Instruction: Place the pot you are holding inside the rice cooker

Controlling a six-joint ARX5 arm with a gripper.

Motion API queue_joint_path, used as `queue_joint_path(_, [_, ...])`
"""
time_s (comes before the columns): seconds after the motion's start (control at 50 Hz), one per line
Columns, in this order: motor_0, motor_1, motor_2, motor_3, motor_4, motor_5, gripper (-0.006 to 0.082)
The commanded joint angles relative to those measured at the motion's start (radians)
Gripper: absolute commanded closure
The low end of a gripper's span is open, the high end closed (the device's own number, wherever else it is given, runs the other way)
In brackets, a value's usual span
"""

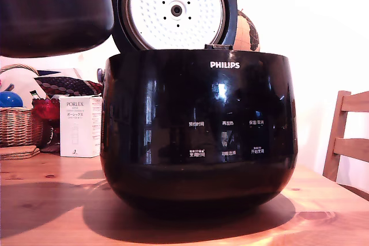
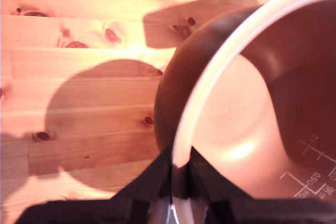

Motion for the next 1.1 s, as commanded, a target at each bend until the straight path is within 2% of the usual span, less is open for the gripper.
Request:
queue_joint_path(0.0, [-0.003, -0.023, 0.020, 0.018, 0.014, 0.024, 0.0791])
queue_joint_path(0.38, [-0.003, -0.023, 0.020, 0.018, 0.019, 0.024, 0.0791])
queue_joint_path(0.56, [-0.011, -0.023, 0.020, 0.018, 0.074, 0.023, 0.0791])
queue_joint_path(0.78, [-0.063, -0.023, 0.021, 0.018, 0.093, 0.014, 0.0791])
queue_joint_path(1.08, [-0.185, -0.023, 0.021, 0.024, 0.095, -0.019, 0.0791])
